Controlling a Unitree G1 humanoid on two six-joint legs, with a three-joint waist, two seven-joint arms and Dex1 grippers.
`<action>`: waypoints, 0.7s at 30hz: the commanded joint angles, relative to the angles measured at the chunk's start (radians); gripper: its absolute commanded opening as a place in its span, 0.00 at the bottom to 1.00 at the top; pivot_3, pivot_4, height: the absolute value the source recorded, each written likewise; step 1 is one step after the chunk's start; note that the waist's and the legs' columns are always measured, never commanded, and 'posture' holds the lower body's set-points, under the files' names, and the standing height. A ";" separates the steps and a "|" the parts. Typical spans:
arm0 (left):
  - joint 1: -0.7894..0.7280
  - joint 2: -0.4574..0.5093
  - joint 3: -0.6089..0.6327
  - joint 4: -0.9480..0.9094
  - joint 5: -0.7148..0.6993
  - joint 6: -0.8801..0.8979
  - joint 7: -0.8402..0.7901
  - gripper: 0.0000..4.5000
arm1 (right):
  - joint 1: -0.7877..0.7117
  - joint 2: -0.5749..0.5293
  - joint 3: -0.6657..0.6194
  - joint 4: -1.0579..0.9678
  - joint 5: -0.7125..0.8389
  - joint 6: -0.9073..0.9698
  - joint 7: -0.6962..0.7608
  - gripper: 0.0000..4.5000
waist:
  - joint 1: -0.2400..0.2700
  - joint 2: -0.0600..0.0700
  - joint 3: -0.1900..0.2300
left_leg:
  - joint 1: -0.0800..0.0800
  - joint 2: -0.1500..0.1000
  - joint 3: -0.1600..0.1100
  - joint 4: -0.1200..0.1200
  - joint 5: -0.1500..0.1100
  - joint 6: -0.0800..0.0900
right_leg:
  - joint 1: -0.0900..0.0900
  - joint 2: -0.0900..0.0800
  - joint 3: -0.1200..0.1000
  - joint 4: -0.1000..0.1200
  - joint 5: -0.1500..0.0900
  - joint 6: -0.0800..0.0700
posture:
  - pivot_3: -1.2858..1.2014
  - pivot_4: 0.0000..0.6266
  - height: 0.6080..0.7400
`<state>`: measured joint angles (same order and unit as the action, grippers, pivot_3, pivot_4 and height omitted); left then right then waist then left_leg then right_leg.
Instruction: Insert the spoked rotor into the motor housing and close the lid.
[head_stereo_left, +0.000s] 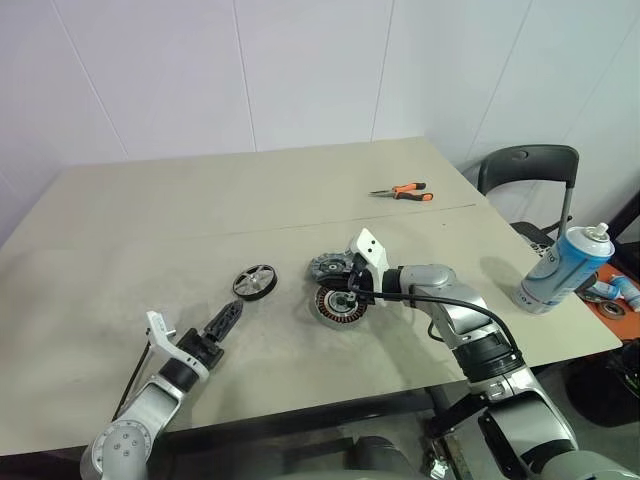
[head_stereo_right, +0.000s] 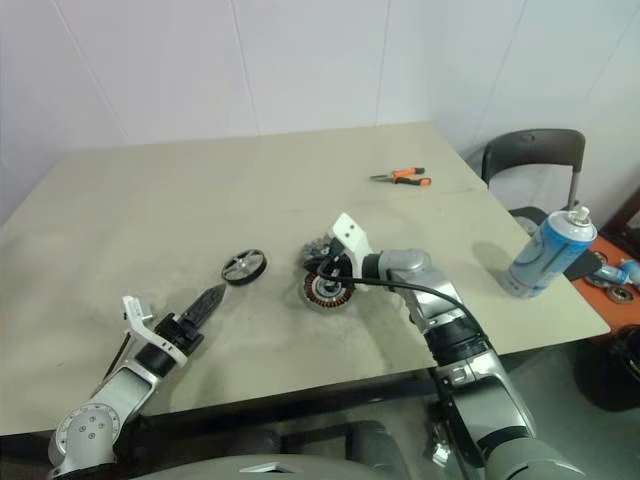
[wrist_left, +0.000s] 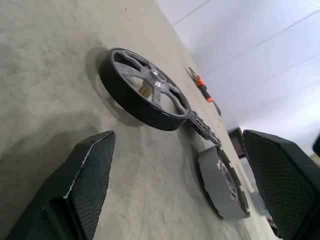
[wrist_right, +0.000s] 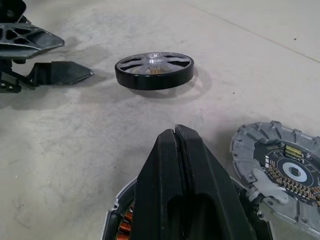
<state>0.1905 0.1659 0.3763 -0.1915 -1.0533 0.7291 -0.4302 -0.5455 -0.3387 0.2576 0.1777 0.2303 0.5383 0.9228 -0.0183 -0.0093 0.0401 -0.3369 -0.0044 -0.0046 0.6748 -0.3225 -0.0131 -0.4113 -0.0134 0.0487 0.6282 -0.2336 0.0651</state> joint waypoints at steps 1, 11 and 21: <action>-0.044 0.031 -0.031 -0.051 -0.021 0.021 -0.024 0.97 | -0.008 -0.006 -0.003 -0.039 0.001 -0.007 0.006 0.00 | 0.000 0.000 0.000 | 0.000 0.000 0.000 0.000 0.000 0.000 | 0.000 0.000 0.000 0.000 0.000 0.000 | 0.52 0.00 1.00; -0.153 0.099 0.003 -0.121 -0.157 0.107 0.137 0.97 | -0.002 -0.001 -0.003 -0.041 -0.004 -0.007 0.003 0.00 | -0.009 -0.001 0.002 | -0.001 0.001 -0.001 0.001 0.000 0.001 | -0.002 0.002 0.000 0.001 0.002 -0.003 | 0.52 0.00 1.00; -0.126 0.056 -0.062 -0.003 -0.101 0.162 0.274 0.97 | 0.018 0.001 -0.005 -0.053 -0.003 -0.004 -0.007 0.00 | -0.002 -0.001 0.002 | -0.001 0.001 -0.001 0.001 0.000 0.000 | -0.001 0.002 0.000 0.001 0.001 -0.002 | 0.52 0.00 1.00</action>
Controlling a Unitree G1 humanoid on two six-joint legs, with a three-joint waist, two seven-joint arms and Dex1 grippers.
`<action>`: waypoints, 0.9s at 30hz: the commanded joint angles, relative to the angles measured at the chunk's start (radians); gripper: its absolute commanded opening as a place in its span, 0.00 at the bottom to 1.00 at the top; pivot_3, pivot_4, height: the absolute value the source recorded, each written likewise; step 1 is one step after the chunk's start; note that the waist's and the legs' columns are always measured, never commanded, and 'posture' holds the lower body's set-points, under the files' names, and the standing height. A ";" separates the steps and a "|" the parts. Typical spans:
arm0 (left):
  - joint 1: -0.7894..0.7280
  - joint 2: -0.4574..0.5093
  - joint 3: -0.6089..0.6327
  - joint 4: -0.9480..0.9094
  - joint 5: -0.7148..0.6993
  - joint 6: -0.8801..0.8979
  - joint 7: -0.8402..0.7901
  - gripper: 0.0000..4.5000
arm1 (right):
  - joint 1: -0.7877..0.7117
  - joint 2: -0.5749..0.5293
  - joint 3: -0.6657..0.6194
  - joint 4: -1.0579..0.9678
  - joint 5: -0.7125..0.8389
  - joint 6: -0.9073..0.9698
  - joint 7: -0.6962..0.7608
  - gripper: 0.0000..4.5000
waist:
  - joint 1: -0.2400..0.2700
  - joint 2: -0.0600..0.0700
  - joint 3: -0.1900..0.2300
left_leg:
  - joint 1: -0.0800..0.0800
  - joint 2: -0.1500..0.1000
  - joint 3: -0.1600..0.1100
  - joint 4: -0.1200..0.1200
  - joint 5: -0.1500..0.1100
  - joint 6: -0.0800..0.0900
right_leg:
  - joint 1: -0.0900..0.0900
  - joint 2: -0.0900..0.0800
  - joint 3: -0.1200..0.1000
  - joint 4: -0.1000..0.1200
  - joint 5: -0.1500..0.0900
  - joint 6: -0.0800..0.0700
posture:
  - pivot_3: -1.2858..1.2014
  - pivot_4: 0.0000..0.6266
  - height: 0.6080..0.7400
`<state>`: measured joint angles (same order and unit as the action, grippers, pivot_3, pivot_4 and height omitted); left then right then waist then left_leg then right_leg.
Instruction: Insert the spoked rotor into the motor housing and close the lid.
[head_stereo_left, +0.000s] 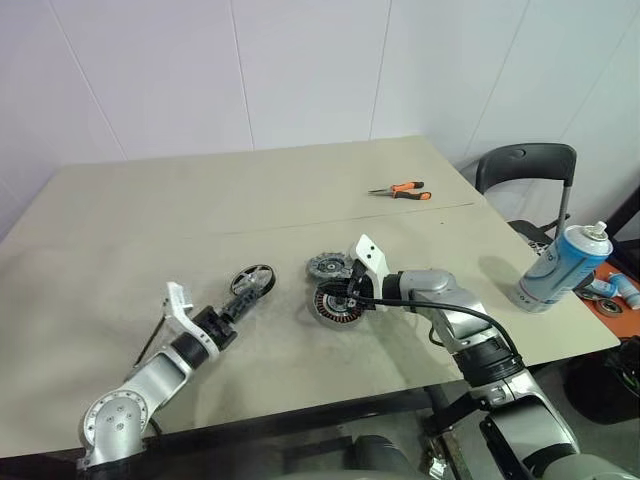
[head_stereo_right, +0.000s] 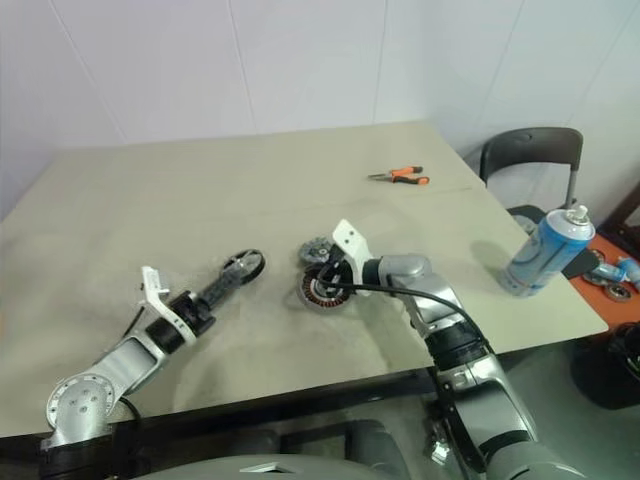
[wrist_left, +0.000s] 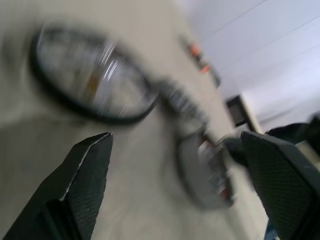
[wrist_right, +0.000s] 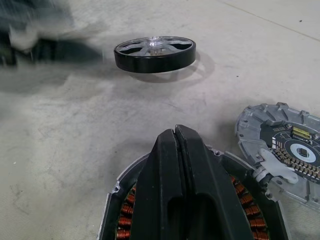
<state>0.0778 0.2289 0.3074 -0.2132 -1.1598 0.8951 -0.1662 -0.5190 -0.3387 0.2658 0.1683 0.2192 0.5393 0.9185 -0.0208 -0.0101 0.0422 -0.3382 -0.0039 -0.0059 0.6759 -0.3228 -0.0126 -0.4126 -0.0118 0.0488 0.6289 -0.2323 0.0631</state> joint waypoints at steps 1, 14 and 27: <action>-0.024 -0.009 0.009 0.038 0.015 -0.010 0.016 0.97 | -0.007 0.000 -0.014 -0.044 0.009 -0.004 -0.003 0.00 | 0.002 0.000 0.000 | 0.000 0.000 0.000 0.000 0.000 0.000 | 0.000 0.000 0.000 0.000 0.000 0.000 | 0.52 0.00 1.00; -0.108 -0.050 0.026 0.113 0.062 -0.078 0.029 0.97 | 0.004 -0.005 -0.012 -0.057 0.008 0.003 -0.011 0.00 | 0.001 0.001 0.001 | 0.000 0.000 -0.001 0.003 0.000 0.000 | 0.002 0.000 -0.001 0.000 -0.002 0.003 | 0.52 0.00 1.00; -0.223 -0.126 0.056 0.244 0.131 -0.155 0.120 0.97 | 0.015 0.000 -0.006 -0.066 0.005 0.011 -0.021 0.00 | 0.002 0.002 0.001 | 0.002 -0.001 -0.002 0.003 0.000 0.000 | 0.003 0.001 -0.001 0.001 -0.002 0.003 | 0.52 0.00 1.00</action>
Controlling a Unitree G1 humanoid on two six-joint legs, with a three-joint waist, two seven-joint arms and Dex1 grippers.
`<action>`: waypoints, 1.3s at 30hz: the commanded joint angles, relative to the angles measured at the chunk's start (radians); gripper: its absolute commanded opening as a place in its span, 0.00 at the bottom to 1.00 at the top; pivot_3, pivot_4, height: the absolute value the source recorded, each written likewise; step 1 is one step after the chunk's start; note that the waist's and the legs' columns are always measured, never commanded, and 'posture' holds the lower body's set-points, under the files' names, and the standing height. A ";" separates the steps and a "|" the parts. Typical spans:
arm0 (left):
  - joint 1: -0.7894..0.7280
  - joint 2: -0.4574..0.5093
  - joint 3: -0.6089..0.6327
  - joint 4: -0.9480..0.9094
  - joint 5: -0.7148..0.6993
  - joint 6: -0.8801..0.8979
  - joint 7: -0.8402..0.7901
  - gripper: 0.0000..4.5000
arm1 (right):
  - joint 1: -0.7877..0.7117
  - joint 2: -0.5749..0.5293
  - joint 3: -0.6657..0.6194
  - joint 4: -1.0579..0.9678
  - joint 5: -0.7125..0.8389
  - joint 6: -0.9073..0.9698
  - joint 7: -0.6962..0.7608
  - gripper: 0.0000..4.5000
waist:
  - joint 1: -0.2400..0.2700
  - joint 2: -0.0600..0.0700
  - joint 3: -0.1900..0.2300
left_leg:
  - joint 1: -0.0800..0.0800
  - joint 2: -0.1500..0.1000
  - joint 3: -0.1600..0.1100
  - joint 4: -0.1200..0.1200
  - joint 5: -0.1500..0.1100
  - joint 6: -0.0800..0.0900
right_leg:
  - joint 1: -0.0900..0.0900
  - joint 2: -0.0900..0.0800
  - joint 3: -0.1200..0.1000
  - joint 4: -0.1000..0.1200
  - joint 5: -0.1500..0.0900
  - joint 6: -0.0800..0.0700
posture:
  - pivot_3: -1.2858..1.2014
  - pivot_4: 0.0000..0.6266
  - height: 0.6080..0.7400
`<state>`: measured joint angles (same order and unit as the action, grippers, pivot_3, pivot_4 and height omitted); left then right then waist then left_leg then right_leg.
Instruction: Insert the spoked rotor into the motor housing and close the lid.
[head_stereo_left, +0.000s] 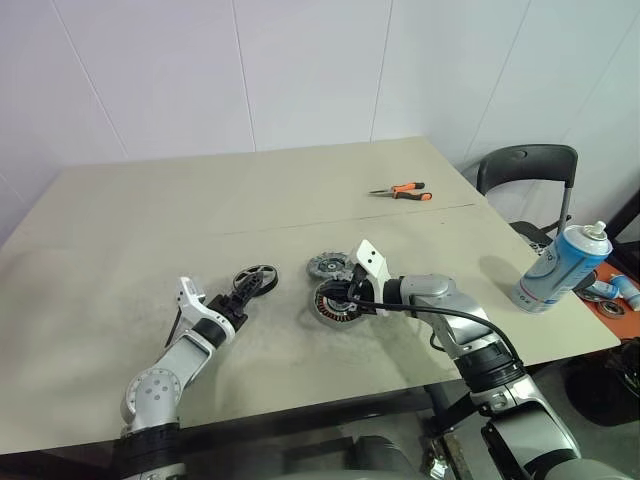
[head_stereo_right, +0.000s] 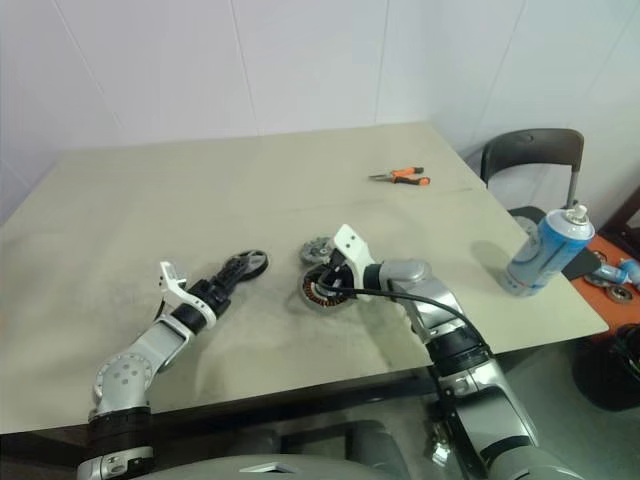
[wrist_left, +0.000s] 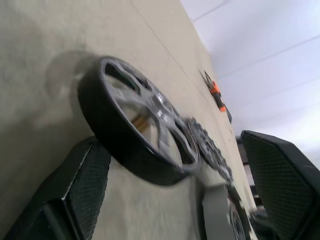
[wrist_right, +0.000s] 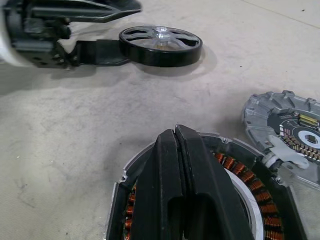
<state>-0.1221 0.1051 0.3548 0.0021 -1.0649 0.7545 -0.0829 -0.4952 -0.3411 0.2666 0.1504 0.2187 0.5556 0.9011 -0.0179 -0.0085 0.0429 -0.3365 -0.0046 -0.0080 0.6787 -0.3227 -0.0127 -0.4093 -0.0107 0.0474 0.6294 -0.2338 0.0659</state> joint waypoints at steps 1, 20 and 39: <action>-0.025 -0.004 0.008 0.029 0.039 -0.010 0.037 0.97 | -0.008 0.001 -0.006 -0.050 0.005 -0.005 -0.004 0.00 | -0.002 0.000 0.000 | 0.000 0.000 0.000 0.000 0.000 0.000 | 0.000 0.000 0.000 0.000 0.000 0.000 | 0.52 0.00 1.00; 0.039 0.034 0.050 -0.055 -0.045 0.070 -0.105 0.55 | -0.011 0.004 0.001 -0.039 0.000 -0.005 -0.003 0.00 | -0.004 0.000 0.000 | -0.002 0.001 0.000 -0.006 0.000 0.000 | -0.003 0.000 0.000 -0.006 0.000 0.000 | 0.52 0.00 1.00; 0.097 0.037 0.051 -0.162 -0.141 0.103 0.088 0.55 | -0.006 -0.010 0.006 -0.037 -0.017 -0.009 0.016 0.00 | 0.001 -0.001 0.001 | -0.005 0.000 0.001 -0.013 0.000 0.000 | -0.006 -0.002 0.002 -0.012 0.002 -0.002 | 0.52 0.00 1.00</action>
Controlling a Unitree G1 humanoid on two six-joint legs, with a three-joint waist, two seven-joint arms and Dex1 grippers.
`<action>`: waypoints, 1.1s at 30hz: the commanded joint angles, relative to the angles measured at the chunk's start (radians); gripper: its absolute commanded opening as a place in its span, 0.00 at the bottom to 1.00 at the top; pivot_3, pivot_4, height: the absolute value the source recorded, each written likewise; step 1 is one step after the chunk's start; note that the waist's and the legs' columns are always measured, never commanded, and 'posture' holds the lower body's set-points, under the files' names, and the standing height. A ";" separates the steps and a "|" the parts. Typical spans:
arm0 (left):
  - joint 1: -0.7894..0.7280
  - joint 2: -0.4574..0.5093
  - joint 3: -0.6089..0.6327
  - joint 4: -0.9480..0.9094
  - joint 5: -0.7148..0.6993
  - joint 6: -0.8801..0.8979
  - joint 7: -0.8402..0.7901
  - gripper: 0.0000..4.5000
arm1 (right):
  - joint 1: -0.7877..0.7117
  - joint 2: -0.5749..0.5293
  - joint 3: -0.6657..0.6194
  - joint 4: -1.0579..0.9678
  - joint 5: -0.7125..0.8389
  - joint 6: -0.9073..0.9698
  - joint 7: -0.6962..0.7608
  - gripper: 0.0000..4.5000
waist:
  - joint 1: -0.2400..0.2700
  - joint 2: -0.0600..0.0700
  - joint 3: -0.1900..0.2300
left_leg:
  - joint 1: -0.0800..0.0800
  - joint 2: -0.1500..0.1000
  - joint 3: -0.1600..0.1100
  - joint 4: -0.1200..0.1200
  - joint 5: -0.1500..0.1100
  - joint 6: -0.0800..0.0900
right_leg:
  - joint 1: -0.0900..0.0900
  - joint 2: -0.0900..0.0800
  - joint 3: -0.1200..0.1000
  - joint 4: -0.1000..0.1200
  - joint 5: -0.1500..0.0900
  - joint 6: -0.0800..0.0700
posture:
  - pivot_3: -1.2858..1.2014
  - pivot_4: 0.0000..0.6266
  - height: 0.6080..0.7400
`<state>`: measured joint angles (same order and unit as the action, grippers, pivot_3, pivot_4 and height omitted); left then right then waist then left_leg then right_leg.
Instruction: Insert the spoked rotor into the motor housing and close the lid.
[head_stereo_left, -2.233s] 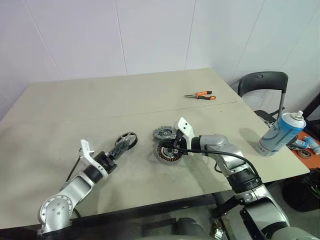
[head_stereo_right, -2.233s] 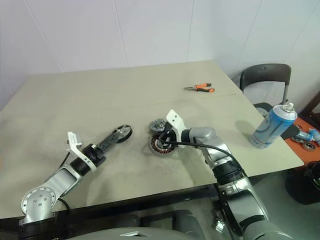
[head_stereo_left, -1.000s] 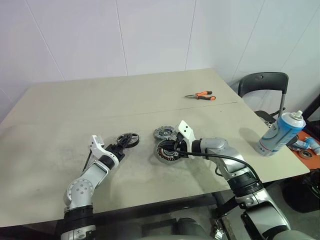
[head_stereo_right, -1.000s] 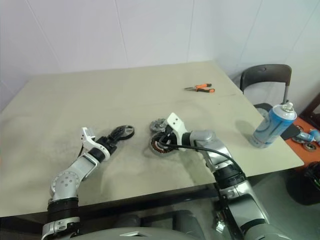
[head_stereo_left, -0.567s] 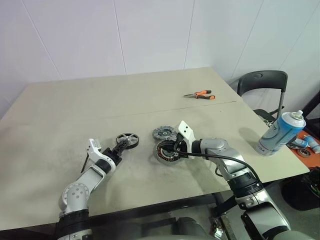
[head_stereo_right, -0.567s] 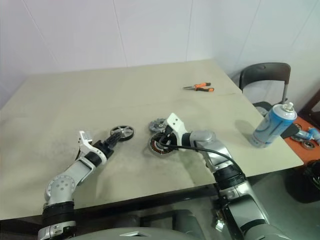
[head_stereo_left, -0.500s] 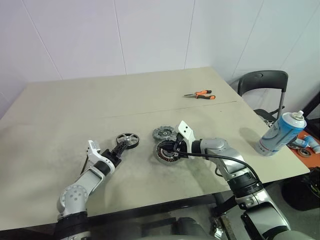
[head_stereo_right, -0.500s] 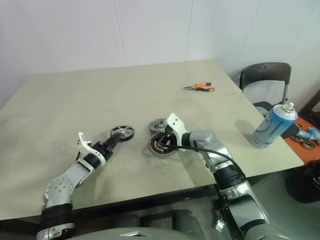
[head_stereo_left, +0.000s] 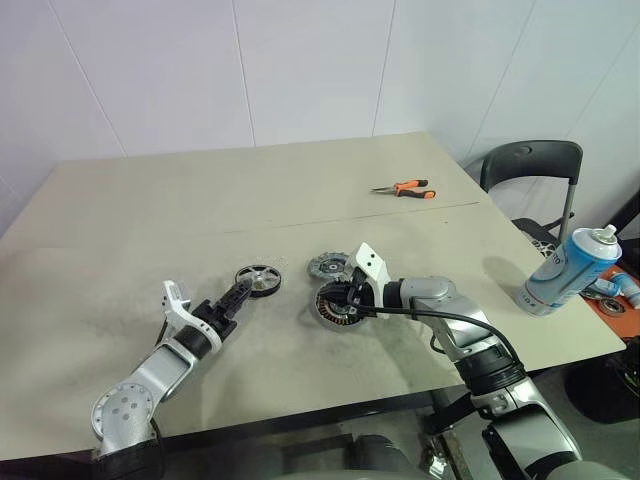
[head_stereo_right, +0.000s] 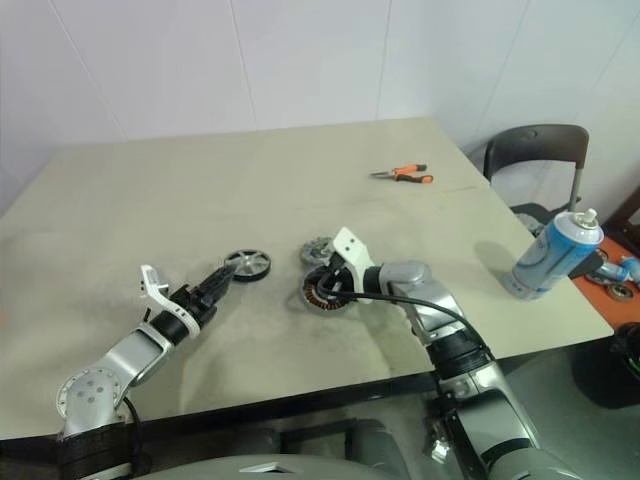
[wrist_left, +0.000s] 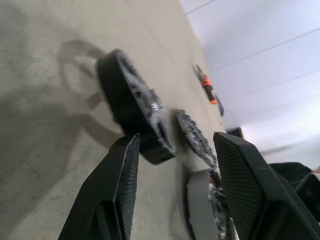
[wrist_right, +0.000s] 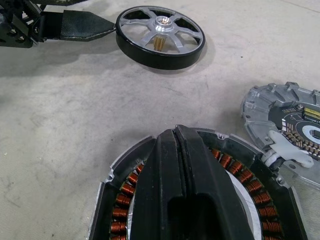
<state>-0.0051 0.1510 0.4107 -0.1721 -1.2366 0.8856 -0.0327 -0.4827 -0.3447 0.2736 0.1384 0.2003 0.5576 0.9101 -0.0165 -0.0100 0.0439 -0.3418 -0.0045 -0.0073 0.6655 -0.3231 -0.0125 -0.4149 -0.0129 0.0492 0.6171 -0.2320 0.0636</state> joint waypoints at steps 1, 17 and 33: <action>-0.022 -0.011 -0.007 0.021 0.036 -0.029 0.047 0.55 | -0.018 -0.007 -0.001 -0.025 0.001 -0.010 0.008 0.00 | 0.000 0.000 0.000 | 0.000 0.000 0.000 0.000 0.000 0.000 | 0.000 0.000 0.000 0.000 0.000 0.000 | 0.52 0.00 1.00; -0.063 -0.071 -0.056 -0.002 0.057 -0.057 0.092 0.55 | -0.013 -0.003 0.006 -0.027 0.001 -0.009 0.007 0.00 | 0.002 0.000 0.000 | 0.001 -0.001 0.001 0.000 0.000 0.000 | 0.001 0.000 0.000 0.000 0.000 0.000 | 0.52 0.00 1.00; -0.005 -0.033 -0.021 -0.051 -0.025 -0.043 0.122 0.55 | 0.006 -0.016 0.009 -0.040 0.004 -0.007 0.009 0.00 | 0.000 0.000 0.000 | 0.001 0.000 0.001 0.000 0.000 0.000 | 0.001 0.001 0.000 0.000 0.000 0.000 | 0.52 0.00 1.00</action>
<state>-0.0053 0.1099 0.3795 -0.1916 -1.2396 0.8463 0.0882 -0.4697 -0.3545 0.2905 0.1380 0.1997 0.5589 0.9144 -0.0168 -0.0101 0.0439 -0.3406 -0.0049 -0.0066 0.6655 -0.3230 -0.0125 -0.4138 -0.0122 0.0489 0.6170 -0.2321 0.0635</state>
